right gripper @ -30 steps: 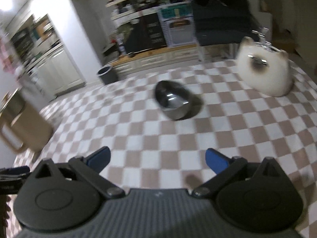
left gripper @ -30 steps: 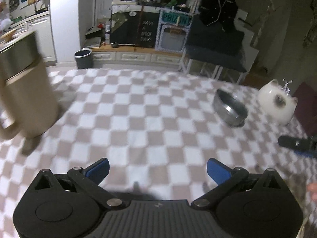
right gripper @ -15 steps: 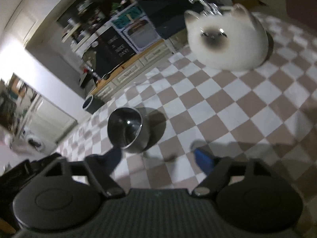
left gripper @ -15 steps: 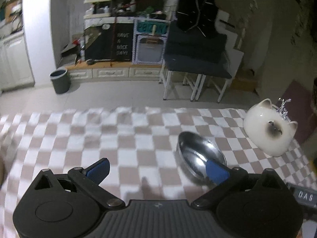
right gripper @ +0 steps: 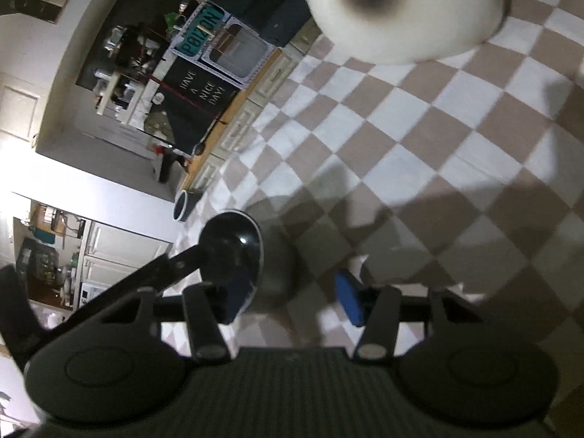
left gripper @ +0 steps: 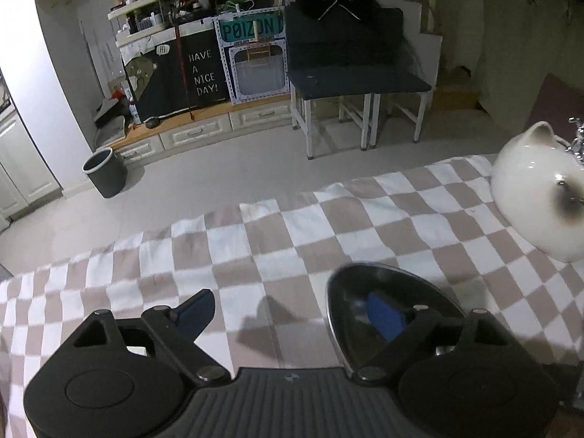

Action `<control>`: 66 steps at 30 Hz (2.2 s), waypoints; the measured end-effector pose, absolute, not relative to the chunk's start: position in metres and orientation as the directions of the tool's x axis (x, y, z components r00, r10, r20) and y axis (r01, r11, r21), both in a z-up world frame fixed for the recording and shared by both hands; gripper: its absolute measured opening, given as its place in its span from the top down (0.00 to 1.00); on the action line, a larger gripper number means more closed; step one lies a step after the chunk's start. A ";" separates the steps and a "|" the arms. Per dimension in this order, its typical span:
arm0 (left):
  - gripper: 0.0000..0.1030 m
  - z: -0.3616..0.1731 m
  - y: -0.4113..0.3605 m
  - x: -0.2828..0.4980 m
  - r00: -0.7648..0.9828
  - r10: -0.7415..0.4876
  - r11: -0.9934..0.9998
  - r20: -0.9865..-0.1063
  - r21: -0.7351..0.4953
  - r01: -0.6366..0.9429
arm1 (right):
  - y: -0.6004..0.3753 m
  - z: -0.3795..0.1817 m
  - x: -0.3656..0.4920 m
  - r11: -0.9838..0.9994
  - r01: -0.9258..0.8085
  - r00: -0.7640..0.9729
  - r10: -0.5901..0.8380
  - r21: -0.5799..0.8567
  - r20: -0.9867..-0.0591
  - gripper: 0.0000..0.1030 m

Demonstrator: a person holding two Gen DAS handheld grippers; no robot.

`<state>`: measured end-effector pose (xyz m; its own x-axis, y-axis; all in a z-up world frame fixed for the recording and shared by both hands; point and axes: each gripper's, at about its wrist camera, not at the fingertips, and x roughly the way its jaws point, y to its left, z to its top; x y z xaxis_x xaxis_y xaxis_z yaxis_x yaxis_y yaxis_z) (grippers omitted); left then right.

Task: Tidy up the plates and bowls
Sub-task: 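Close both tools on the round steel bowl's rim, then lift the round steel bowl with both tools and carry it over the steel pan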

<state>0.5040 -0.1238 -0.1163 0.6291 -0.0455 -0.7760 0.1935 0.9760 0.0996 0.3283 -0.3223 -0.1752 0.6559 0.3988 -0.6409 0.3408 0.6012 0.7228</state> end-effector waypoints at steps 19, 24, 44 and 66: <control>0.72 -0.130 -0.115 0.510 0.554 -0.090 0.971 -0.828 0.050 0.233 | -0.296 -0.166 0.336 0.783 0.224 0.649 0.325 0.581 -0.688 0.75; 0.93 -0.123 -0.118 0.498 0.552 -0.130 0.967 -0.824 0.017 0.253 | -0.279 -0.156 0.338 0.853 0.157 0.651 0.289 0.497 -0.702 0.87; 0.91 -0.043 -0.060 0.381 0.659 -0.192 0.976 -0.727 -0.070 0.208 | -0.260 -0.097 0.279 0.870 0.014 0.663 0.361 0.493 -0.655 0.93; 0.90 0.002 0.047 0.198 0.745 -0.112 0.994 -0.657 -0.086 0.073 | -0.179 -0.056 0.157 0.814 -0.228 0.620 0.544 0.534 -0.565 0.91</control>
